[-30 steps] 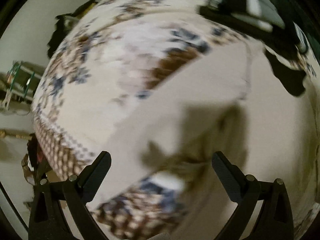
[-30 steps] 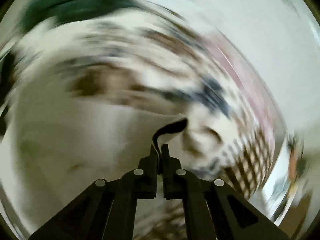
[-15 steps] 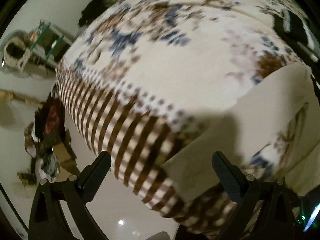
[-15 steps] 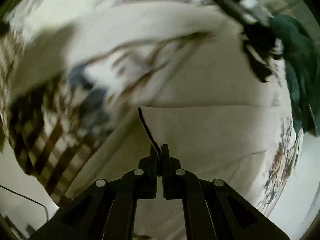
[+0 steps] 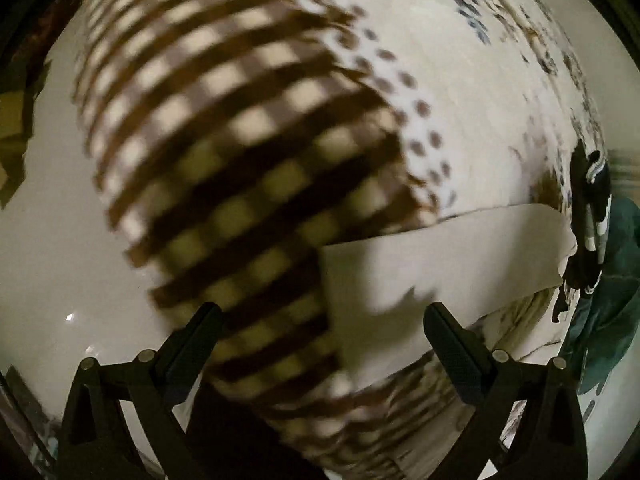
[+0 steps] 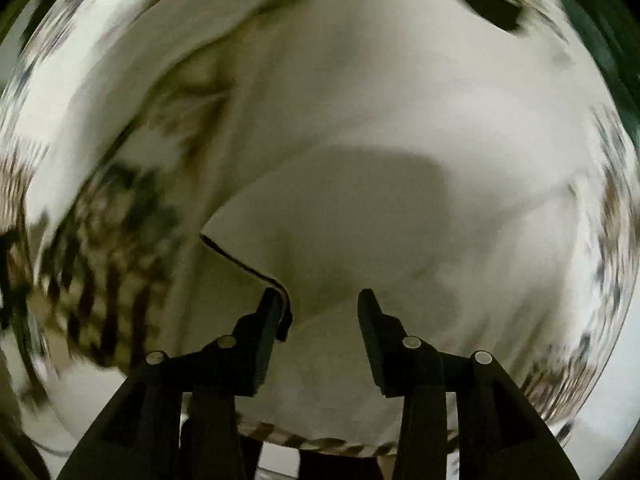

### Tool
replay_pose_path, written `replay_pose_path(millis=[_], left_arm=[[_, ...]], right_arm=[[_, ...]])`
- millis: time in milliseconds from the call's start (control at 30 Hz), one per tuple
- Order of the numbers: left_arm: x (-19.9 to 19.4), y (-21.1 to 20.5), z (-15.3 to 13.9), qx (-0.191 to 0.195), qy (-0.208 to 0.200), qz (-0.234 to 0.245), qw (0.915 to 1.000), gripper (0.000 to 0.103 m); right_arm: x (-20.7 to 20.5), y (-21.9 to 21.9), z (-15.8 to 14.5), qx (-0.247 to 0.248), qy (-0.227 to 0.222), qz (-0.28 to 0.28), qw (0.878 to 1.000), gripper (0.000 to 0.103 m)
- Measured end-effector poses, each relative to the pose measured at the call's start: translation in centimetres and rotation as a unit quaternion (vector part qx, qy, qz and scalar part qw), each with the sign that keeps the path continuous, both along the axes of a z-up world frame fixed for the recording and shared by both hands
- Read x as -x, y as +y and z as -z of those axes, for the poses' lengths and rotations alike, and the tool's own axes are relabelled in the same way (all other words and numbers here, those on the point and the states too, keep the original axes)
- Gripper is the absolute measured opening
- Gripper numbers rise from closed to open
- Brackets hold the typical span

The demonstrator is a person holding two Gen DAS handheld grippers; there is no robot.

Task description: Fold small clothes

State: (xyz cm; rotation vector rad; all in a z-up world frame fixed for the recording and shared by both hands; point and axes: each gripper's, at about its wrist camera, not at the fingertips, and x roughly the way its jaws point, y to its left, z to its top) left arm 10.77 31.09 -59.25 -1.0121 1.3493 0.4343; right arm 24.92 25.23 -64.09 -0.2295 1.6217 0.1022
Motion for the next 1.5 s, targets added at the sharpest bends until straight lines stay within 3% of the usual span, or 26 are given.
replay_pose_path(millis=[33, 100, 133, 167, 233, 367, 500, 567, 600, 700, 767, 800, 900, 1033, 1133, 1200, 1267, 1333, 1367, 1400, 1433, 1467, 1500], left_arm=[[-0.8, -0.6, 0.3, -0.012, -0.002, 0.014, 0.9998, 0.088], [-2.1, -1.7, 0.9, -0.046, 0.019, 0.040, 0.9980, 0.052], [-2.3, -1.6, 1.0, -0.059, 0.021, 0.040, 0.9973, 0.045], [-2.2, -1.7, 0.5, -0.071, 0.014, 0.032, 0.9969, 0.023], [-1.9, -1.9, -0.9, -0.092, 0.003, 0.023, 0.9955, 0.005], [-1.6, -2.9, -5.0, -0.148, -0.026, 0.023, 0.9884, 0.004], [-1.5, -5.8, -10.2, -0.238, -0.060, 0.071, 0.9667, 0.004], [-2.0, -7.9, -12.7, -0.261, -0.084, 0.102, 0.9562, 0.004], [-2.8, -9.6, -13.6, -0.266, -0.098, 0.125, 0.9509, 0.004], [-5.6, -17.6, -14.9, -0.219, -0.137, 0.233, 0.9376, 0.004], [-6.4, -23.2, -14.7, -0.200, -0.155, 0.308, 0.9170, 0.004], [-6.5, -27.4, -14.4, -0.187, -0.165, 0.360, 0.8988, 0.004], [-5.9, -36.9, -12.7, -0.150, -0.175, 0.463, 0.8559, 0.004], [-3.7, -45.2, -9.4, -0.127, -0.158, 0.548, 0.8115, 0.004], [-2.6, -47.8, -6.6, -0.122, -0.129, 0.578, 0.7967, 0.004], [-2.3, -47.8, -5.0, -0.109, -0.103, 0.585, 0.7969, 0.006], [-2.2, -47.3, -4.4, -0.081, -0.088, 0.583, 0.8035, 0.006], [-1.8, -46.3, -4.5, -0.084, -0.076, 0.578, 0.8083, 0.017], [-1.8, -45.5, -4.9, -0.084, -0.079, 0.573, 0.8116, 0.036], [-1.8, -44.6, -5.4, -0.089, -0.081, 0.565, 0.8162, 0.066], [-1.5, -43.0, -6.0, -0.106, -0.077, 0.551, 0.8241, 0.081], [-2.1, -41.7, -6.2, -0.115, -0.072, 0.540, 0.8309, 0.092], [-2.2, -40.2, -6.6, -0.124, -0.067, 0.521, 0.8415, 0.092]], right_arm=[[0.0, -1.1, 0.2, 0.010, 0.000, 0.011, 1.000, 0.042], [0.2, -3.3, 0.5, 0.021, 0.001, 0.033, 0.999, 0.042], [0.1, -3.9, 0.6, 0.024, 0.000, 0.039, 0.999, 0.042], [0.4, -4.9, 0.4, 0.030, -0.004, 0.047, 0.998, 0.042], [0.8, -6.1, 0.2, 0.036, -0.011, 0.047, 0.998, 0.042], [1.2, -8.0, 0.3, 0.030, -0.020, 0.040, 0.999, 0.042], [2.0, -10.3, 0.5, 0.013, -0.025, 0.050, 0.998, 0.042], [2.2, -12.7, 0.2, 0.004, -0.027, 0.058, 0.998, 0.042], [2.2, -14.4, 0.2, 0.001, -0.027, 0.062, 0.998, 0.042], [3.2, -18.4, -0.1, -0.003, -0.025, 0.084, 0.996, 0.042], [4.1, -21.9, -0.2, 0.002, -0.022, 0.104, 0.994, 0.042], [4.4, -23.4, -0.2, 0.004, -0.021, 0.113, 0.993, 0.042], [6.1, -29.0, -0.3, 0.013, -0.018, 0.147, 0.989, 0.042], [8.8, -35.7, -0.2, 0.026, -0.014, 0.184, 0.983, 0.042], [11.0, -40.8, 0.1, 0.027, -0.007, 0.204, 0.979, 0.042], [12.3, -43.7, 0.2, 0.015, 0.000, 0.217, 0.976, 0.042], [13.9, -46.7, 0.3, -0.013, 0.008, 0.231, 0.973, 0.042], [15.1, -48.6, 0.2, -0.040, 0.010, 0.240, 0.970, 0.042], [15.9, -49.9, 0.1, -0.057, 0.011, 0.245, 0.968, 0.042], [16.7, -51.0, 0.1, -0.068, 0.012, 0.248, 0.966, 0.042], [17.1, -51.7, 0.0, -0.080, 0.014, 0.251, 0.965, 0.042], [17.8, -52.7, -0.3, -0.095, 0.018, 0.254, 0.962, 0.042], [18.4, -53.3, -0.6, -0.108, 0.021, 0.256, 0.960, 0.042]])
